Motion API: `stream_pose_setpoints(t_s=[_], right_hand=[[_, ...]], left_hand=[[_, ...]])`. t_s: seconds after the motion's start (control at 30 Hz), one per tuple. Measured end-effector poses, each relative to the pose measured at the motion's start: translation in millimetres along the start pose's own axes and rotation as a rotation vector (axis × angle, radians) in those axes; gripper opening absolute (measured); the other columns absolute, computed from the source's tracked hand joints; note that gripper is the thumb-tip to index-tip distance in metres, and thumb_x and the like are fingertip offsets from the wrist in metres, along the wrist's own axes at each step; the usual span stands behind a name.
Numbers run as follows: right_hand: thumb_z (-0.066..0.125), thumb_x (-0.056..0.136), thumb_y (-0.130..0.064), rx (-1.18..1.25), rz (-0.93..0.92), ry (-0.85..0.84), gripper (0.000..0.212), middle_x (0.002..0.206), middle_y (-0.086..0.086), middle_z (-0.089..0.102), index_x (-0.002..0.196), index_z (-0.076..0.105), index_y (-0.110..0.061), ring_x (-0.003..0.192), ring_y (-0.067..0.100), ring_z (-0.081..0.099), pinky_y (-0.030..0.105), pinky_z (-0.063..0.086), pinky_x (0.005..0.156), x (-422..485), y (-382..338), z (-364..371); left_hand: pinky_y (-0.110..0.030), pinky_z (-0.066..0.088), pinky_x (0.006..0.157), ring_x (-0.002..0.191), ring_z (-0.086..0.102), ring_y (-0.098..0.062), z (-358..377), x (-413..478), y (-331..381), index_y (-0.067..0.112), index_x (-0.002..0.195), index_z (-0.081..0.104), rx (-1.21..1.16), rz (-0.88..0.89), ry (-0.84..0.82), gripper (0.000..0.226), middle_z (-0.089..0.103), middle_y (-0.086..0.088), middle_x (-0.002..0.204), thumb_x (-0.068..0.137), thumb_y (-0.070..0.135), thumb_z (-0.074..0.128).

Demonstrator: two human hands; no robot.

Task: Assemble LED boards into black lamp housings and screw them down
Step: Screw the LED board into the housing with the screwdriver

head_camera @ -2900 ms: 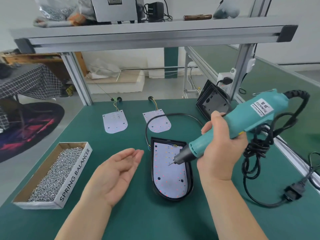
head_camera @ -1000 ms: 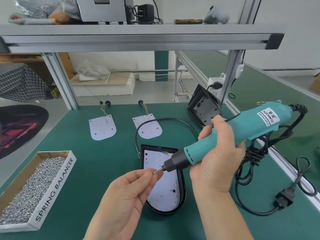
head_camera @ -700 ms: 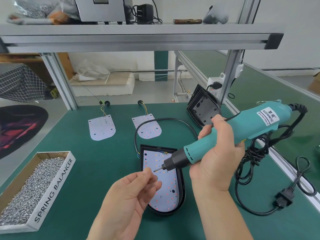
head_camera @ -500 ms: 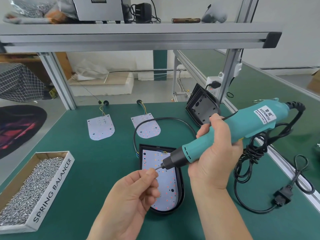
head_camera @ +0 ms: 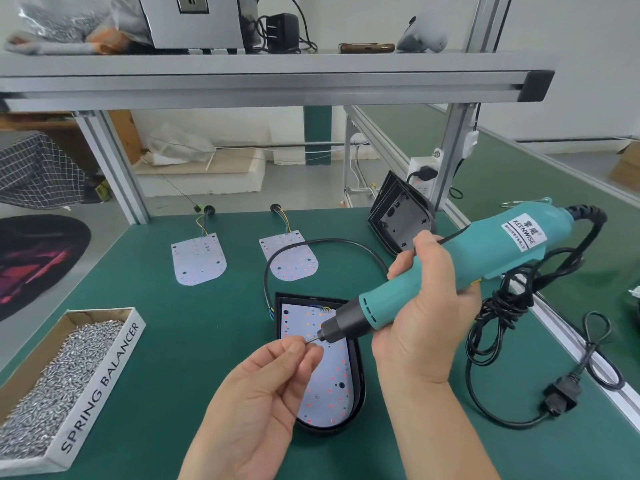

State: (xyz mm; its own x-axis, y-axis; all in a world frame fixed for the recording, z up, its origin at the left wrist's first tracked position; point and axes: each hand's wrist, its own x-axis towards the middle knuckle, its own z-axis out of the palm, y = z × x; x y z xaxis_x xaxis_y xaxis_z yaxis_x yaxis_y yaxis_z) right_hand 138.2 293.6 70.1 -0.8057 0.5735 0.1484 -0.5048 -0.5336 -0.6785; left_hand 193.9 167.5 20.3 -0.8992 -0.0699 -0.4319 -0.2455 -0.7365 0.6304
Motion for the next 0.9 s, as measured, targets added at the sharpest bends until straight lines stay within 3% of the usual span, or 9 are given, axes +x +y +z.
stream_pose_setpoints(t_s=[0.27,0.43,0.57,0.8,0.9], right_hand=[[0.065,0.081,-0.017,-0.008,-0.009,-0.017,0.029,0.055,-0.010,0.050,0.055,0.062,-0.030,0.058,0.016,0.044,0.027,0.038,0.062,-0.4,0.1,0.3],[0.065,0.081,-0.018,-0.038,0.000,0.002,0.030,0.056,-0.009,0.050,0.054,0.061,-0.031,0.058,0.015,0.044,0.025,0.040,0.060,-0.2,1.6,0.1],[0.069,0.080,-0.022,0.001,0.044,0.067,0.018,0.056,-0.006,0.051,0.069,0.056,-0.027,0.056,0.013,0.047,0.022,0.041,0.055,2.5,3.3,-0.1],[0.069,0.081,-0.020,0.055,0.070,0.110,0.017,0.054,-0.012,0.054,0.080,0.052,-0.021,0.052,0.009,0.049,0.018,0.042,0.050,5.7,4.5,-0.9],[0.069,0.082,-0.019,0.060,0.068,0.114,0.018,0.055,-0.012,0.055,0.079,0.051,-0.021,0.052,0.010,0.049,0.018,0.042,0.051,7.3,3.7,0.0]], left_hand=[[-0.016,0.056,0.052,0.061,0.074,-0.019,0.8,-0.7,-4.3,-0.009,0.085,0.065,-0.010,0.093,-0.001,0.021,0.070,-0.010,0.069,0.066,-0.001,0.065],[-0.016,0.056,0.054,0.062,0.074,-0.021,6.7,-1.2,-13.9,-0.008,0.085,0.063,0.086,0.275,0.059,0.003,0.071,-0.012,0.066,0.083,-0.007,0.061],[-0.016,0.056,0.055,0.062,0.074,-0.022,10.0,-0.2,-17.9,-0.006,0.083,0.065,0.096,0.348,0.094,0.005,0.072,-0.016,0.069,0.086,-0.008,0.061],[-0.016,0.056,0.058,0.067,0.076,-0.025,9.3,3.1,-20.8,0.004,0.073,0.070,0.098,0.406,0.075,0.019,0.072,-0.017,0.071,0.086,-0.007,0.061],[-0.017,0.057,0.059,0.070,0.076,-0.026,9.3,4.2,-22.2,0.002,0.087,0.069,0.109,0.412,0.026,0.012,0.073,-0.019,0.076,0.081,-0.007,0.063]])
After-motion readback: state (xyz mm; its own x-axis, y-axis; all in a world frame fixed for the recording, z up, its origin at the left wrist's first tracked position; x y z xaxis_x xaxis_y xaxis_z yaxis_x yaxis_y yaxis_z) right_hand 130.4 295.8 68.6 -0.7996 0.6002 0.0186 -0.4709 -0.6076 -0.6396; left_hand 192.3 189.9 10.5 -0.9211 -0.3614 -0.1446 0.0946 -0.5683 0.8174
